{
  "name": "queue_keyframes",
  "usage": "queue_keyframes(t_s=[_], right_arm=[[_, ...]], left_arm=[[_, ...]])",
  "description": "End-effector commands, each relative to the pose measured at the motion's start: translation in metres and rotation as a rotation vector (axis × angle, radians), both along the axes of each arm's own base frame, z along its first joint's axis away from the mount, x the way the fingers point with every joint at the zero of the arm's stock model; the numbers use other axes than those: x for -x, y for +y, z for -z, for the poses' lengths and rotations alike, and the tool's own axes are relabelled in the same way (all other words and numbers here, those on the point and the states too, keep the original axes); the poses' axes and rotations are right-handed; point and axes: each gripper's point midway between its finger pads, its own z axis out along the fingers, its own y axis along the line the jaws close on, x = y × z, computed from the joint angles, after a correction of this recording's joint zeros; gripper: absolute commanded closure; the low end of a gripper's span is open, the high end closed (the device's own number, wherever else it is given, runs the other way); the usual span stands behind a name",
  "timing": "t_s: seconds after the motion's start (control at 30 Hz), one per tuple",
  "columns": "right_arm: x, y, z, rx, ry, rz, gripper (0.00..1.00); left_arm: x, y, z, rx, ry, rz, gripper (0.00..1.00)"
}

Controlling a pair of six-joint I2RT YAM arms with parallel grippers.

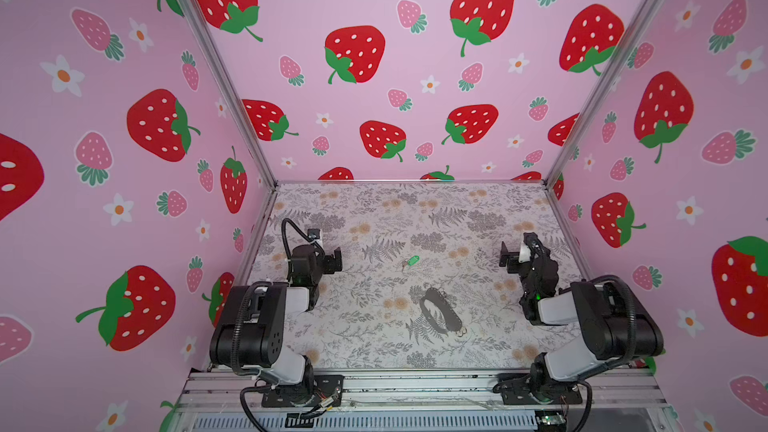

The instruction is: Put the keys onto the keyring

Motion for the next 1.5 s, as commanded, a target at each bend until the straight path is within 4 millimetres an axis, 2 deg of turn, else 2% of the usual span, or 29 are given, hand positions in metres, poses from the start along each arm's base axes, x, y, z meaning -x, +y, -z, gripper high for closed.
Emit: queue_keyframes(t_s=[0.0,0.8,0.87,0.93,1.03,1.13,1.27,1.33,1.47], right_arm=[[-0.003,0.002,-0.005,-0.007,-0.019,0.002,0.01],[-0.003,0.001,-0.005,-0.02,-0.017,-0.011,0.01],[-0.001,0.007,-0.007,-0.019,-0.028,-0.042,0.01],[0.003,0.012,-0.014,-0.012,-0.049,-0.076,0.0],[0.004,0.008,-0.024,-0.018,-0.052,-0.054,0.03],[0.005,0.018,-0.037,-0.009,-0.04,-0.105,0.07],[0.012,0.043,-0.061,-0.058,-0.039,-0.226,0.12],[0.019,0.065,-0.073,-0.068,-0.048,-0.317,0.17],[0.036,0.115,-0.079,0.002,-0.01,-0.505,0.24]], left_arm=[[-0.011,0.001,-0.015,0.01,-0.047,-0.004,0.01],[-0.011,0.002,-0.015,0.014,-0.044,-0.004,0.01],[-0.01,0.002,-0.015,0.013,-0.049,-0.004,0.01],[-0.01,0.001,-0.021,0.015,-0.055,-0.003,0.01],[-0.007,0.006,-0.034,0.011,-0.054,-0.031,0.01],[-0.003,0.005,-0.063,0.017,-0.058,-0.03,0.01],[0.009,-0.021,-0.102,0.069,-0.016,0.072,0.07],[0.017,-0.038,-0.118,0.059,-0.012,0.124,0.08],[0.04,-0.081,-0.131,0.009,-0.007,0.265,0.12]])
